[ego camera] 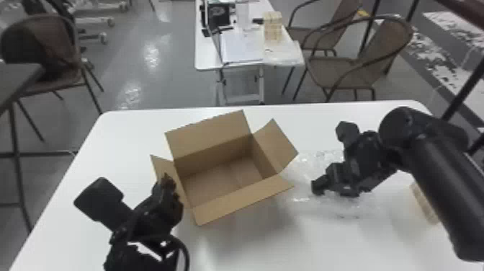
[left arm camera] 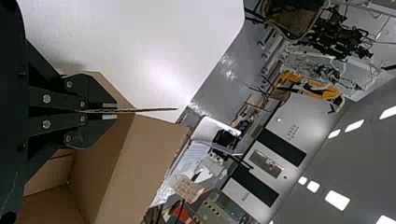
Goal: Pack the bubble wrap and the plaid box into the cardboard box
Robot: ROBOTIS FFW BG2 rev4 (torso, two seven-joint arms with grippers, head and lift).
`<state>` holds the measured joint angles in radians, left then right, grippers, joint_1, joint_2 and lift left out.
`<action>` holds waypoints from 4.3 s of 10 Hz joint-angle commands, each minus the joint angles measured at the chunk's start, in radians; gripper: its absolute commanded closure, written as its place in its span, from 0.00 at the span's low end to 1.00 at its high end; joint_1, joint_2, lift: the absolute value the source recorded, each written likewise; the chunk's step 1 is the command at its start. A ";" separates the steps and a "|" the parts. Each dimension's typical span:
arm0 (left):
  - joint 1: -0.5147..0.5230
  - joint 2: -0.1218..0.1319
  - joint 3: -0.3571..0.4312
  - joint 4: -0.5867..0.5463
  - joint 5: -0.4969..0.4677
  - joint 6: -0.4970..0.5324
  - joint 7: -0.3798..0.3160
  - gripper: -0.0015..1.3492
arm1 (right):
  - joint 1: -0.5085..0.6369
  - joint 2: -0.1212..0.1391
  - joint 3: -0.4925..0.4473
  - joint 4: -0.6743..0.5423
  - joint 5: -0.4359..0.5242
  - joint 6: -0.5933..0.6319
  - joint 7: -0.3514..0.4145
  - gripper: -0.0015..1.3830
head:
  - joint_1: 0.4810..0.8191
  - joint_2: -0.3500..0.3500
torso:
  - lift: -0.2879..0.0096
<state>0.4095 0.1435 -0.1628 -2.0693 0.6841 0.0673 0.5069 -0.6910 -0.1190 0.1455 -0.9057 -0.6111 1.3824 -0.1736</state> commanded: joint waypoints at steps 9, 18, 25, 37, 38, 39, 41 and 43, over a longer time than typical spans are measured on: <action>0.020 0.007 -0.009 -0.002 0.002 -0.037 0.019 0.90 | 0.272 -0.059 -0.262 -0.726 -0.616 0.116 -0.472 0.88 | 0.63 0.59 | 0.64; -0.011 0.022 -0.021 -0.002 0.003 0.002 0.025 0.90 | 0.104 -0.097 -0.159 -0.719 -1.016 0.190 -0.540 0.88 | 0.63 0.70 | 0.64; -0.041 0.015 -0.030 0.008 -0.003 0.039 0.025 0.90 | -0.013 0.001 0.039 -0.595 -1.021 0.190 -0.380 0.88 | 0.63 0.85 | 0.64; -0.024 0.022 -0.035 0.008 0.005 0.008 0.042 0.90 | 0.019 -0.001 0.063 -0.303 -0.684 0.135 0.078 0.02 | 0.63 0.93 | 0.64; -0.018 0.022 -0.034 0.008 0.008 0.005 0.044 0.90 | 0.047 -0.010 0.028 -0.412 -0.558 0.107 0.167 0.04 | 0.63 0.92 | 0.64; -0.009 0.024 -0.029 0.006 0.014 0.000 0.044 0.90 | 0.065 -0.030 0.013 -0.530 -0.426 0.063 0.270 0.13 | 0.63 0.91 | 0.64; 0.003 0.025 -0.023 0.006 0.026 -0.003 0.044 0.90 | 0.130 -0.102 -0.007 -0.749 -0.243 -0.088 0.465 0.20 | 0.63 0.87 | 0.64; 0.019 0.028 -0.018 0.006 0.038 -0.018 0.044 0.90 | 0.318 -0.100 -0.129 -1.032 -0.021 -0.260 0.467 0.20 | 0.63 0.80 | 0.64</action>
<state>0.4232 0.1707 -0.1820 -2.0633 0.7192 0.0527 0.5507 -0.4378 -0.2244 0.0570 -1.8493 -0.7092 1.1865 0.2938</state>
